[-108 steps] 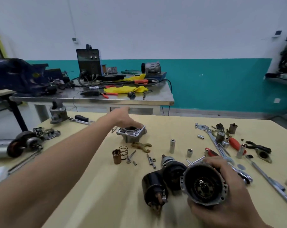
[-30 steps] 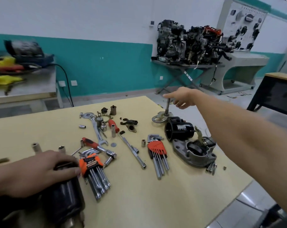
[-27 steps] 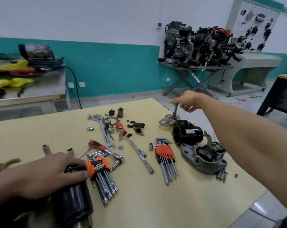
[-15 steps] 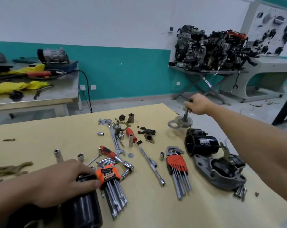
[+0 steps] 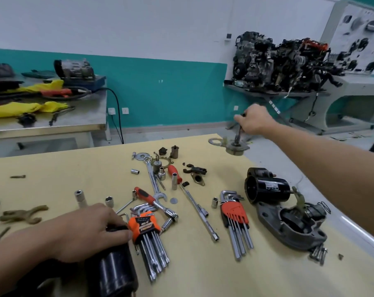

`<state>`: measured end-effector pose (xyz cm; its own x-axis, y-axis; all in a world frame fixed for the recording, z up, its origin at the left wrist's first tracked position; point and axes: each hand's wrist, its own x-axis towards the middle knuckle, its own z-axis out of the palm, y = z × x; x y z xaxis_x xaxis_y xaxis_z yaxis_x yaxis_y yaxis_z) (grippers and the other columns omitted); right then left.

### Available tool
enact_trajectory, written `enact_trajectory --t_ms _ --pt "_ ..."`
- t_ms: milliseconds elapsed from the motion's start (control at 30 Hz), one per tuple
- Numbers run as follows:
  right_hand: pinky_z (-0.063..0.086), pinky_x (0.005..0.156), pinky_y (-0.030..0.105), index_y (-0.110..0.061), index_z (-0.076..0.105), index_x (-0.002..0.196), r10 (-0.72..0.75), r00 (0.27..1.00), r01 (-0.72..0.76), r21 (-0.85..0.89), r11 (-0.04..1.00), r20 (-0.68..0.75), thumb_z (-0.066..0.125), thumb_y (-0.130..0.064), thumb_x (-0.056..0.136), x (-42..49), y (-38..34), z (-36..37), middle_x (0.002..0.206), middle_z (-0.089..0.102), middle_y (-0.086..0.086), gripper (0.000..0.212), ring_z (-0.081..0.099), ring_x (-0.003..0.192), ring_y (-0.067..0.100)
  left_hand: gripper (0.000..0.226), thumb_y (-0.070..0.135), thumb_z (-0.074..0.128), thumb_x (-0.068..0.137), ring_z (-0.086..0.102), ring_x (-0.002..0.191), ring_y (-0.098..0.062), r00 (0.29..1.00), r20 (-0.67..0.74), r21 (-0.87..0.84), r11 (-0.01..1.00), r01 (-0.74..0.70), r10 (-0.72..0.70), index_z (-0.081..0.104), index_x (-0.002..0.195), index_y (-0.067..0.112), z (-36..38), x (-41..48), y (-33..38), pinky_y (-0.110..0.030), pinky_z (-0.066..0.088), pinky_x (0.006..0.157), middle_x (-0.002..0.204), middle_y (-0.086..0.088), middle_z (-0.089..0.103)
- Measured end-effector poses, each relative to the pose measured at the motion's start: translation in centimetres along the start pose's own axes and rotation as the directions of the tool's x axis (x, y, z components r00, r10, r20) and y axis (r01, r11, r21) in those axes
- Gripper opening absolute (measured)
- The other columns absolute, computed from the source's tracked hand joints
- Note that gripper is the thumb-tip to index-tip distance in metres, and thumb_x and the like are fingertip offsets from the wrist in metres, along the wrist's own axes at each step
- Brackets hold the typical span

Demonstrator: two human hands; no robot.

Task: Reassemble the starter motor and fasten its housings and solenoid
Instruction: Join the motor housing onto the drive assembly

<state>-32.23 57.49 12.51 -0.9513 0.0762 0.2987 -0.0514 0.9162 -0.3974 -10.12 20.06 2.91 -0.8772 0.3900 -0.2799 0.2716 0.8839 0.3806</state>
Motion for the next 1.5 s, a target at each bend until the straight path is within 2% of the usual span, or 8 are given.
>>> enact_trajectory --t_ms 167,400,500,633,900,1133,1333,1500 --pt "0.057 0.07 0.043 0.012 0.069 0.084 0.121 0.991 -0.123 0.033 0.992 0.049 0.059 -0.029 0.098 -1.2 2.4 4.2 0.084 0.072 0.025 0.044 0.07 0.075 0.035 0.045 0.063 0.045 0.082 0.066 0.086 -0.001 1.0 -0.01 -0.02 1.0 -0.02 0.02 0.074 0.102 0.035 -0.6 -0.6 0.4 -0.032 0.053 0.084 0.093 0.018 0.073" --pt "0.055 0.056 0.034 0.005 0.071 0.07 0.112 0.969 -0.148 0.154 0.977 0.22 0.063 -0.03 0.097 -1.1 3.2 5.3 0.07 0.074 0.018 0.045 0.062 0.054 0.023 0.029 0.048 0.06 0.084 0.063 0.094 0.011 0.994 0.102 -0.082 0.996 -0.019 0.027 0.074 0.109 0.042 -2.0 -0.3 -0.1 -0.021 0.051 0.09 0.101 0.034 0.069" --pt "0.048 0.052 0.028 0.0 0.067 0.067 0.097 0.961 -0.089 -0.041 0.995 0.26 0.061 -0.049 0.092 -1.2 2.0 4.2 0.065 0.07 0.014 0.056 0.062 0.057 0.024 0.033 0.052 0.06 0.079 0.065 0.091 0.005 0.989 0.138 -0.099 0.994 -0.034 0.048 0.073 0.109 0.043 -3.0 -0.3 -0.1 -0.025 0.053 0.088 0.1 0.029 0.071" --pt "0.04 0.056 0.03 -0.01 0.058 0.072 -0.014 1.0 0.014 -0.325 0.946 0.003 0.065 -0.053 0.084 -3.9 -1.7 2.4 0.071 0.059 0.006 0.046 0.057 0.065 0.026 0.032 0.051 0.064 0.081 0.067 0.088 0.003 0.999 0.045 -0.112 0.994 0.0 0.005 0.07 0.111 0.044 -4.4 -1.1 -1.3 -0.023 0.053 0.081 0.097 0.026 0.072" --pt "0.051 0.064 0.03 -0.024 0.07 0.085 -0.371 0.865 0.322 0.195 0.927 0.336 0.061 -0.064 0.084 -21.5 -13.8 5.9 0.075 0.062 -0.012 0.041 0.06 0.067 0.007 0.041 0.061 0.064 0.085 0.065 0.089 0.006 0.96 -0.156 -0.034 0.972 0.231 -0.233 0.066 0.118 0.038 -4.6 -5.2 -4.5 -0.017 0.048 0.079 0.096 0.024 0.07" --pt "0.039 0.053 0.032 -0.023 0.052 0.079 -0.351 0.739 0.385 0.067 0.92 0.575 0.053 -0.087 0.061 -30.6 -18.3 9.0 0.076 0.055 -0.005 0.067 0.053 0.068 0.013 0.109 0.104 0.046 0.042 0.06 0.097 0.003 0.89 -0.105 -0.125 0.894 0.431 -0.444 0.047 0.133 0.044 -1.0 -12.6 -5.9 -0.021 0.047 0.083 0.108 0.02 0.065" --pt "0.055 0.082 0.038 -0.033 0.048 0.108 -0.336 0.686 0.22 0.256 0.941 0.645 0.067 -0.064 0.056 -31.8 -19.2 10.4 0.103 0.057 -0.006 0.063 0.06 0.091 0.015 0.059 0.07 0.077 0.063 0.064 0.084 0.013 0.948 -0.139 -0.495 0.85 0.183 -0.285 0.064 0.107 0.034 2.9 -13.4 -5.0 -0.005 0.043 0.065 0.093 0.033 0.069" --pt "0.059 0.071 0.034 -0.032 0.058 0.096 -0.312 0.751 0.09 0.378 0.921 0.582 0.073 -0.058 0.05 -32.4 -18.6 11.5 0.087 0.064 -0.006 0.055 0.065 0.074 0.008 0.085 0.071 0.084 0.053 0.063 0.103 0.009 0.95 -0.192 -0.549 0.829 0.104 -0.246 0.051 0.125 0.04 4.3 -14.1 -5.5 -0.014 0.047 0.084 0.111 0.028 0.068"
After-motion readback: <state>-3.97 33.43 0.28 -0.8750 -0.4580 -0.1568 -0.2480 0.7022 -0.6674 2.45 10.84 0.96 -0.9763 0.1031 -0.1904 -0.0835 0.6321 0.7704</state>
